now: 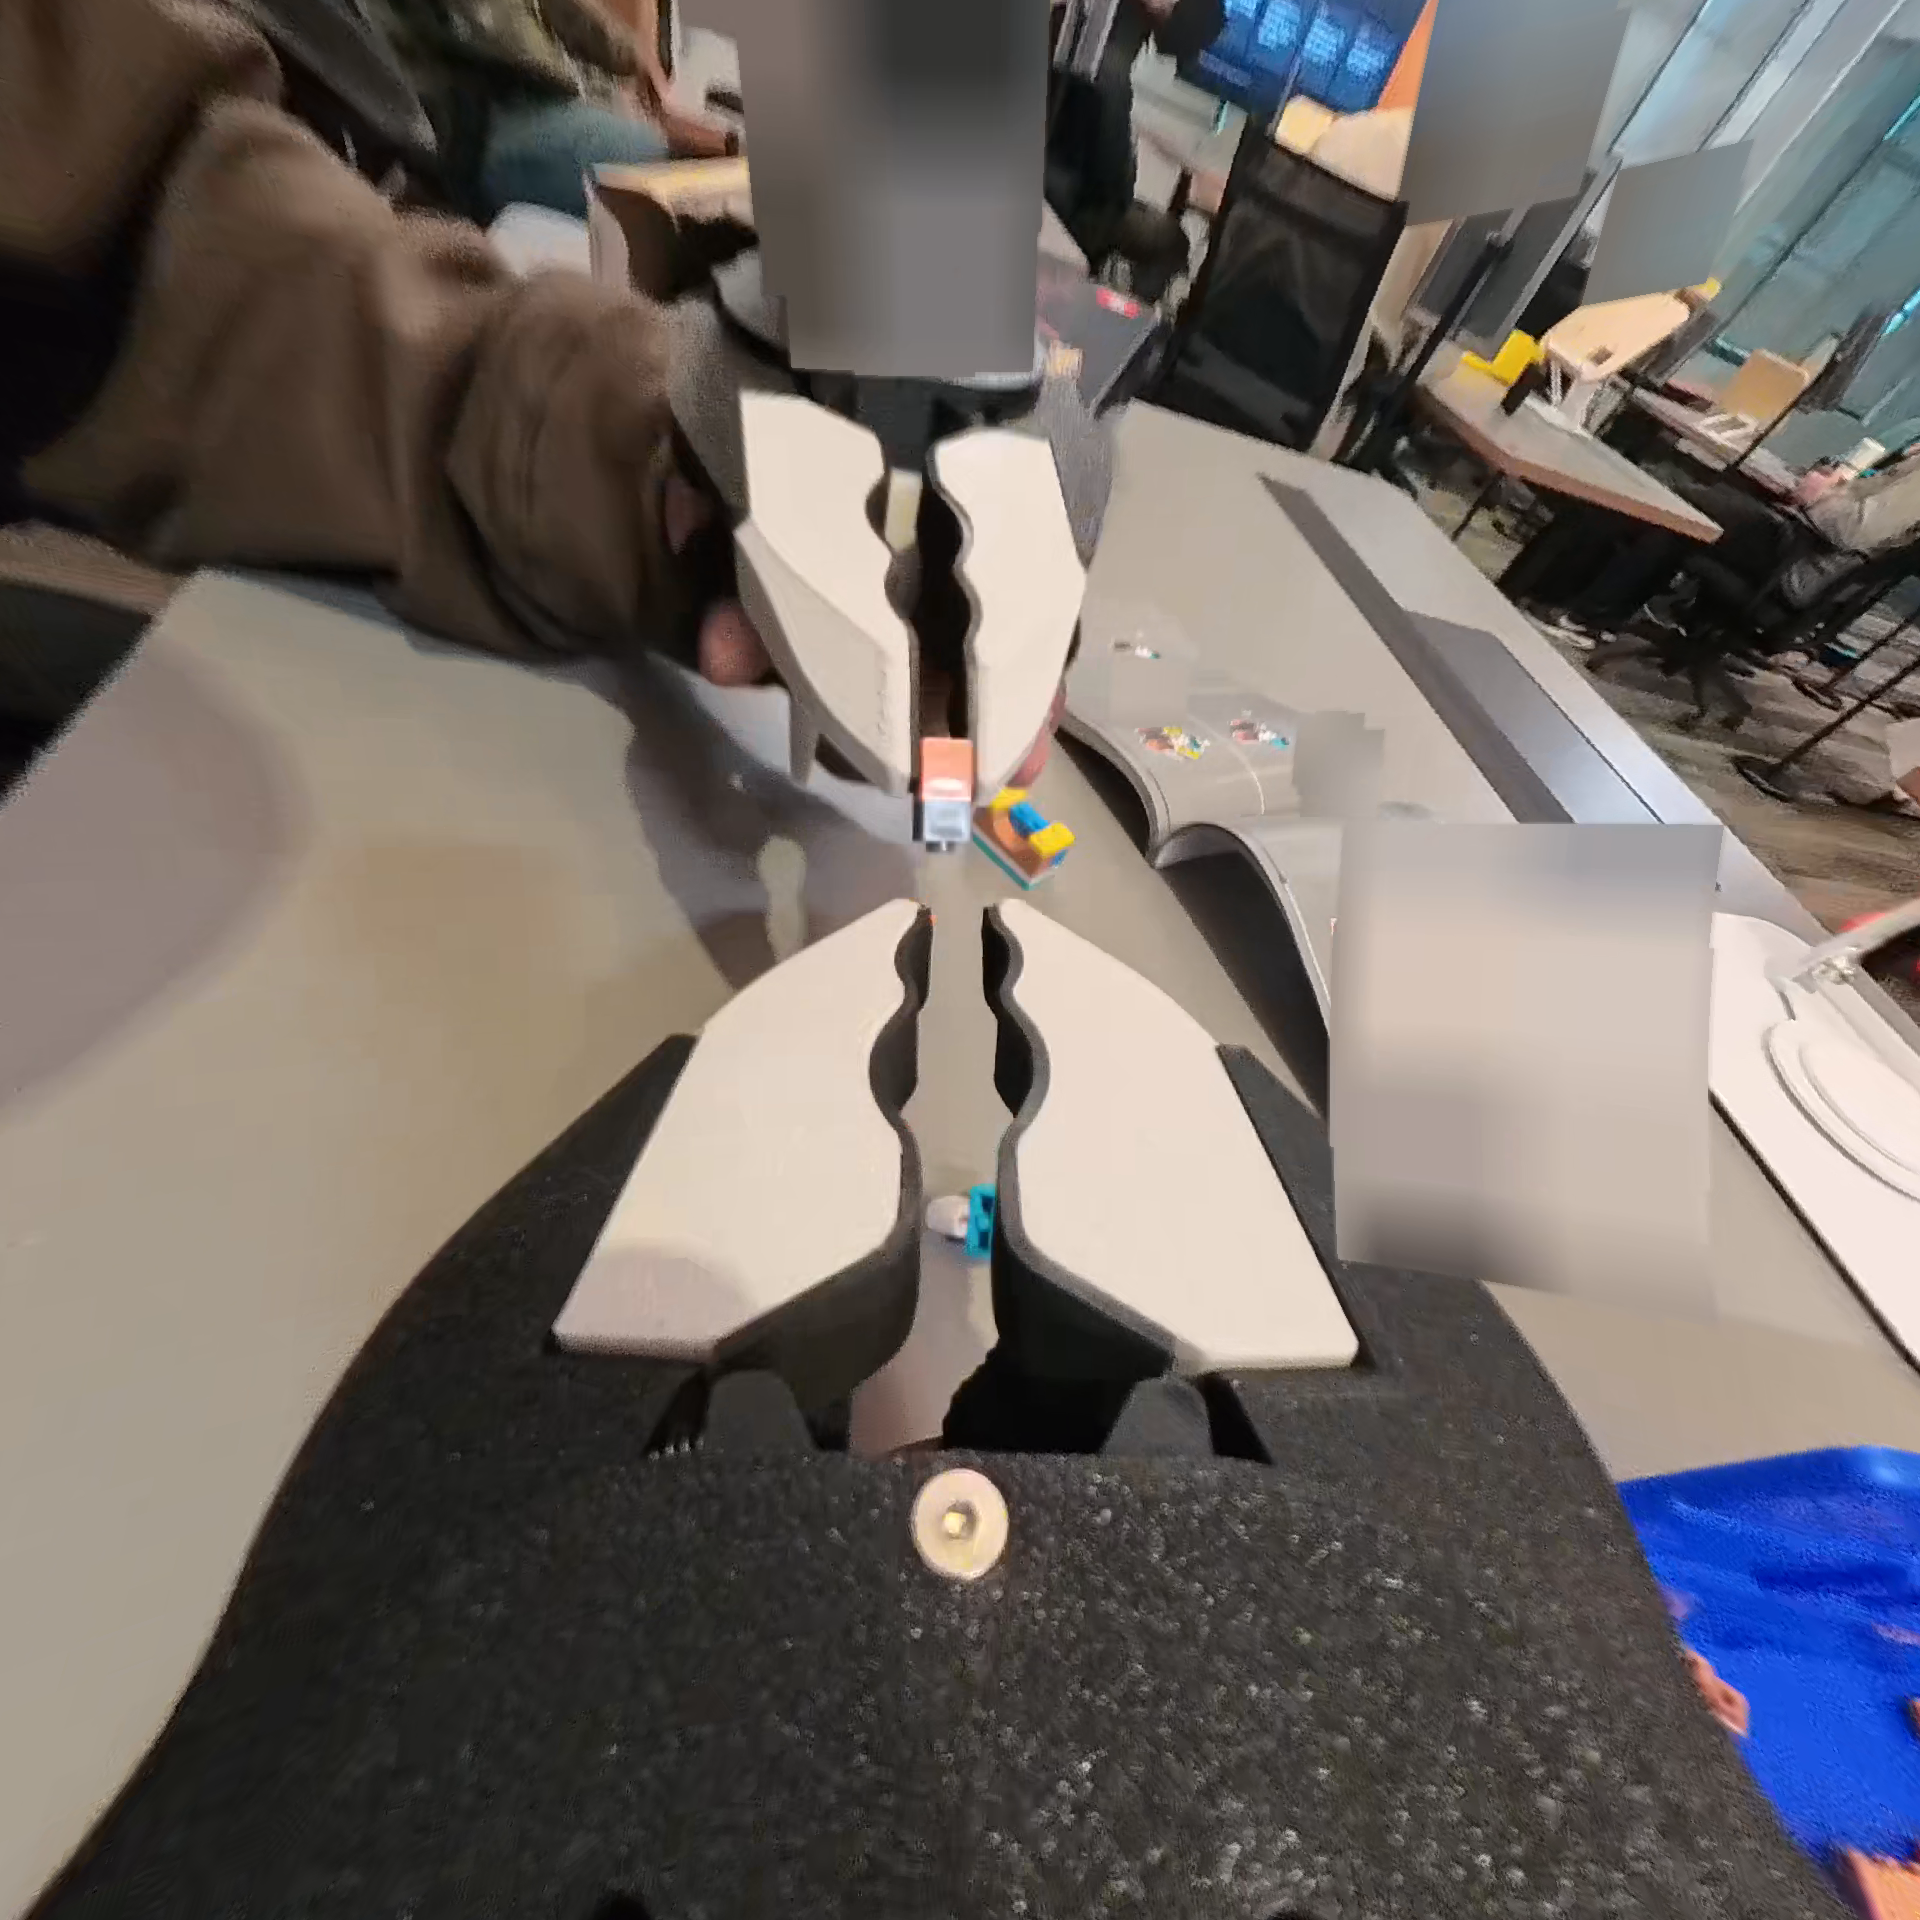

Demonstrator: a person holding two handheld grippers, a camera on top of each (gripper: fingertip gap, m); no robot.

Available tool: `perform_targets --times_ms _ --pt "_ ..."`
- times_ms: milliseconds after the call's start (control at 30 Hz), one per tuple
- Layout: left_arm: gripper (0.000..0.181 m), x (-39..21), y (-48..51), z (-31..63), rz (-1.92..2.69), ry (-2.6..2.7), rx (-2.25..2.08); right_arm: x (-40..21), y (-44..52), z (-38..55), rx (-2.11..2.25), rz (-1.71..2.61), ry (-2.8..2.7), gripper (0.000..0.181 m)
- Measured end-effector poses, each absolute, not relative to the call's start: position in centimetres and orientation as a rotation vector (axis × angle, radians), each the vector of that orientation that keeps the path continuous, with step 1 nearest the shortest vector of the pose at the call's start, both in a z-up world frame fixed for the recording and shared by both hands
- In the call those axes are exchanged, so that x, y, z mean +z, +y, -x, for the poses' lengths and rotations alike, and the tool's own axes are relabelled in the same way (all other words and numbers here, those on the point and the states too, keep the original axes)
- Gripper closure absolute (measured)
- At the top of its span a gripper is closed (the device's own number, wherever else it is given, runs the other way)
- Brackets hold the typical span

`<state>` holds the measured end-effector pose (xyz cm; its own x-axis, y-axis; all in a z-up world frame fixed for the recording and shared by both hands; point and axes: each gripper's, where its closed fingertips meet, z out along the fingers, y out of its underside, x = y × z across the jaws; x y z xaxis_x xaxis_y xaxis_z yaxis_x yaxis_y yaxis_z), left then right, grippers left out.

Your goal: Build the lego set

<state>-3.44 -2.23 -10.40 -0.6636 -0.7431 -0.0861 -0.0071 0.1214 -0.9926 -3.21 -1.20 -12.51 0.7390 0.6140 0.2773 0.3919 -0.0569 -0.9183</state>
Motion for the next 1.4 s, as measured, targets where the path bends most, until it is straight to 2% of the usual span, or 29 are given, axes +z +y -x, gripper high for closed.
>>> perform_targets --times_ms 433,700,900,1100,1400 --pt "0.173 -8.5 -2.8 3.6 0.755 1.636 -1.923 -9.6 -1.9 4.0 0.445 1.553 -0.678 0.171" --pt "0.173 -8.2 -2.9 3.6 0.768 1.594 -1.971 -9.3 -2.0 4.2 0.471 1.537 -0.659 0.174" --pt "0.173 -8.2 -2.7 3.6 0.772 1.579 -1.986 -8.8 -2.1 4.2 0.52 1.518 -0.629 0.168" --pt "0.173 -8.3 -3.0 3.6 0.755 1.589 -1.983 -8.8 -2.2 4.3 0.551 1.524 -0.613 0.17" --pt "0.173 -8.3 -3.0 3.5 0.768 1.59 -1.967 -8.8 -2.1 4.2 0.435 1.532 -0.654 0.172"
